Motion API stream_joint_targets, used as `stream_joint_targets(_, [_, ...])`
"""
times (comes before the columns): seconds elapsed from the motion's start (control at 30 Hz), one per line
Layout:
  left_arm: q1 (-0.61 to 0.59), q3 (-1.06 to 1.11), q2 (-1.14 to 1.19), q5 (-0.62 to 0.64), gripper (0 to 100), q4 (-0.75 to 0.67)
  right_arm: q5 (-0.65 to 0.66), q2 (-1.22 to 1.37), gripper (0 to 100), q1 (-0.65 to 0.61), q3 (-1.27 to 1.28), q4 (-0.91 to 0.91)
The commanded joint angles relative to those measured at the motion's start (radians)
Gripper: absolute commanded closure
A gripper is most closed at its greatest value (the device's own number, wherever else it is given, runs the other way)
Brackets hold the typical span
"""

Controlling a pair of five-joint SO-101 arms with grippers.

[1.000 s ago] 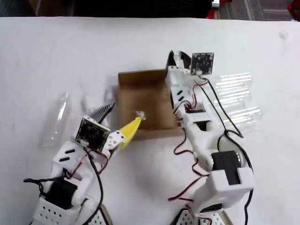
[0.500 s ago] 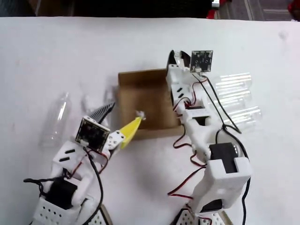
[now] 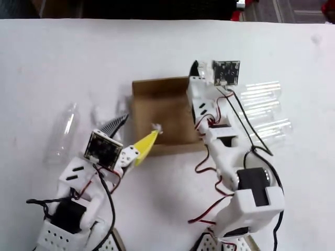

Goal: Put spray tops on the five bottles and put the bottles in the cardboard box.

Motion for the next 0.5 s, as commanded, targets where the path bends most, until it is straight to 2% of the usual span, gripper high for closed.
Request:
stream_joint_targets(0.0, [0.012, -0.008, -0.013, -0.014, 74, -0.021, 0.002, -0.096, 79.6, -0.036, 0.038, -0.010])
stream_joint_targets(0.17, [0.012, -0.008, -0.013, -0.014, 74, -0.021, 0.002, -0.114, 83.0, -0.030, 0.055, -0.010])
stream_joint_targets(0.47, [0.010, -0.008, -0.013, -0.014, 74, -0.023, 0.002, -0.157, 83.2, -0.039, 0.114, -0.010])
